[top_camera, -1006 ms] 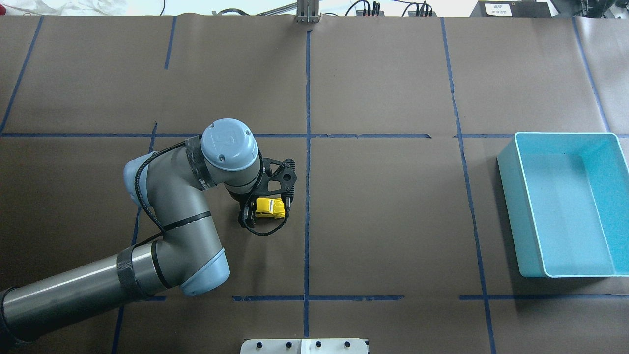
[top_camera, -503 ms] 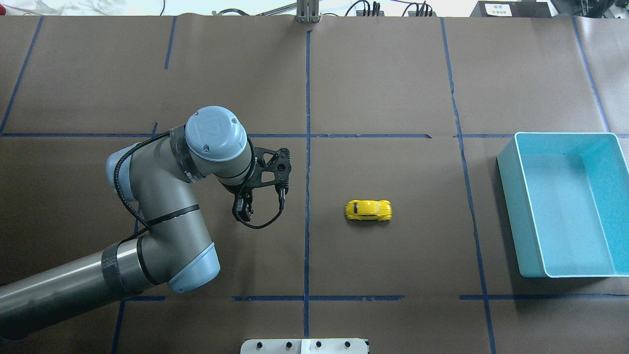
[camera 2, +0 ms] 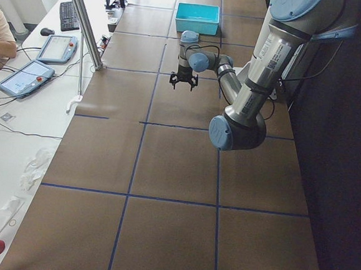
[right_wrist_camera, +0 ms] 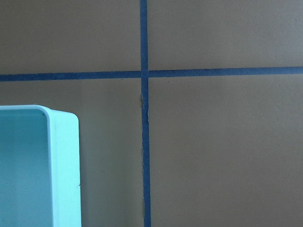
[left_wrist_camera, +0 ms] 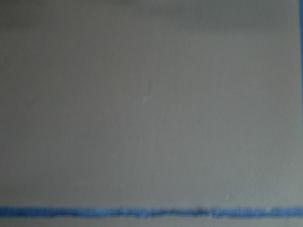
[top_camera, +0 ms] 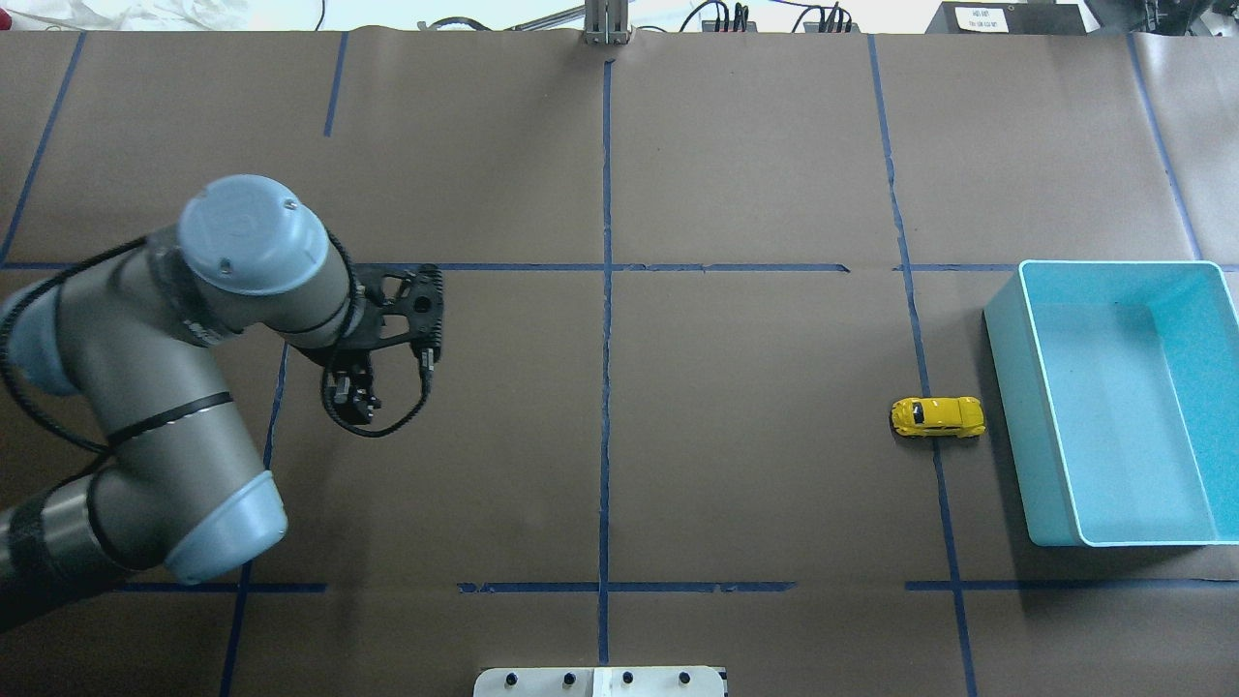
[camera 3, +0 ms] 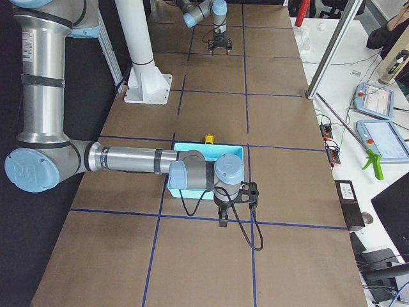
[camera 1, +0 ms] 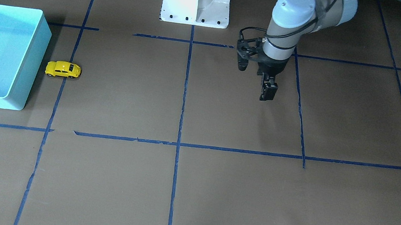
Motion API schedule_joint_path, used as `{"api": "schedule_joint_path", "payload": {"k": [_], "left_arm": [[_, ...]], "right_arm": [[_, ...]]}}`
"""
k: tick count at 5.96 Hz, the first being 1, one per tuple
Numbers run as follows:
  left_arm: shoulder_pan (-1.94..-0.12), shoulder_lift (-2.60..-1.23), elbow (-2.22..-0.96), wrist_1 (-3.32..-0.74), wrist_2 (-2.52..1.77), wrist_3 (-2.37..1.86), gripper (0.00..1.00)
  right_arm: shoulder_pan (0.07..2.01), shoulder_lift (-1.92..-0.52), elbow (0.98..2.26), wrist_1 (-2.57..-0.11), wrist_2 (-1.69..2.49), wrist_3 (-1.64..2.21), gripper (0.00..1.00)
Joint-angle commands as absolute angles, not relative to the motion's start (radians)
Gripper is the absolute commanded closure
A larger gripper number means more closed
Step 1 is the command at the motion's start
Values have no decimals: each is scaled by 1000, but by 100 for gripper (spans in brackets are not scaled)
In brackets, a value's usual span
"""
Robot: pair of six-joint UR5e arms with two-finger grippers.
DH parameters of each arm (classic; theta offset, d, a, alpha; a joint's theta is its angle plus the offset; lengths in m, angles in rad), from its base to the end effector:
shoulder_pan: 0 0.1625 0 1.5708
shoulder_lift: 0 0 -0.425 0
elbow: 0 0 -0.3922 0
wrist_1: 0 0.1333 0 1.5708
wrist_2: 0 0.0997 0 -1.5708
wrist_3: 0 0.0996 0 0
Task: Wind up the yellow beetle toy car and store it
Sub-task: 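Retract the left arm aside while the right arm moves toward the car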
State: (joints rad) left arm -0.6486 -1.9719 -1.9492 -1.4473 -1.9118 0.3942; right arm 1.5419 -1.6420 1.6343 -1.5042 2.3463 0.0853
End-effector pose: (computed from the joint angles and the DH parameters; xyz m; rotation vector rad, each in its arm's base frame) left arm 0.4027 -0.4307 0.2916 0.5883 0.5290 1.3651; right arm 0.0501 -0.4673 0.6546 0.0116 -0.7772 0.0307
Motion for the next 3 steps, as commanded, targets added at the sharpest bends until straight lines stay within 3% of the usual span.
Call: {"api": "schedule_joint_path", "payload": {"k": [1, 2, 3], "left_arm": [[-806, -1762, -2093, -1428, -1968, 393, 0], [-901, -1665, -2123, -1427, -1997, 391, 0], [-1007, -1576, -2131, -1425, -2061, 391, 0]], "right_arm": [[1529, -1468, 1646, -1652, 2329, 94, 0], [1522, -1316, 1670, -1854, 2319, 94, 0], [1494, -1287, 1719, -1883, 2307, 94, 0]]}}
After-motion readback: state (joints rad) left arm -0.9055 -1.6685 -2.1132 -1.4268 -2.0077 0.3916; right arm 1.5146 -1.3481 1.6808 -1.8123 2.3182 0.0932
